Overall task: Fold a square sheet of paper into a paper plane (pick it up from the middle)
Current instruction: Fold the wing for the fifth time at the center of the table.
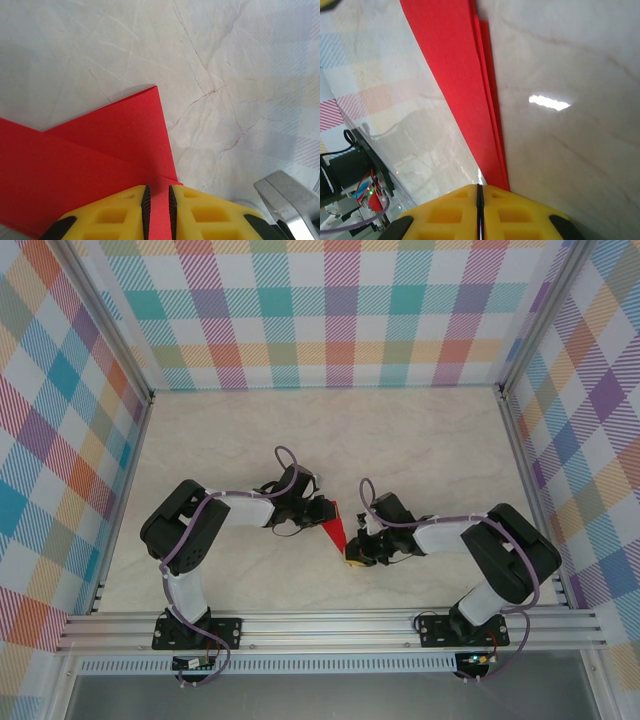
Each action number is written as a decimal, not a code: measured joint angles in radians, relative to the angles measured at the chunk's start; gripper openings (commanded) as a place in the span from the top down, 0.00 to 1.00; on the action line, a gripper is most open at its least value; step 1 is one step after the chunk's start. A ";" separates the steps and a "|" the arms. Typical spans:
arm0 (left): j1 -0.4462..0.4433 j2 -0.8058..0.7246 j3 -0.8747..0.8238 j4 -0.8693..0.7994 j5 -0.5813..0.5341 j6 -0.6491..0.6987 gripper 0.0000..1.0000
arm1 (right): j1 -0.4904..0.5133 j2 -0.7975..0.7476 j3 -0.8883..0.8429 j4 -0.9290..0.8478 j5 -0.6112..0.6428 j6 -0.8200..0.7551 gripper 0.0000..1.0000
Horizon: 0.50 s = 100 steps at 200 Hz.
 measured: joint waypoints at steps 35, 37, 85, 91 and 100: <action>0.000 0.000 0.000 -0.001 0.000 0.000 0.80 | 0.000 -0.055 -0.033 -0.059 -0.002 -0.032 0.90; 0.000 0.000 0.000 -0.001 0.000 0.000 0.80 | 0.000 -0.058 -0.034 -0.062 -0.002 -0.034 0.90; 0.000 -0.002 0.000 -0.003 0.000 0.003 0.79 | 0.000 -0.131 -0.044 -0.122 0.003 -0.034 0.87; 0.000 -0.002 0.001 -0.003 0.000 0.004 0.79 | 0.000 -0.145 -0.040 -0.126 0.002 -0.030 0.87; 0.000 -0.002 0.003 -0.006 0.000 0.005 0.79 | 0.000 -0.158 -0.025 -0.130 0.002 -0.026 0.86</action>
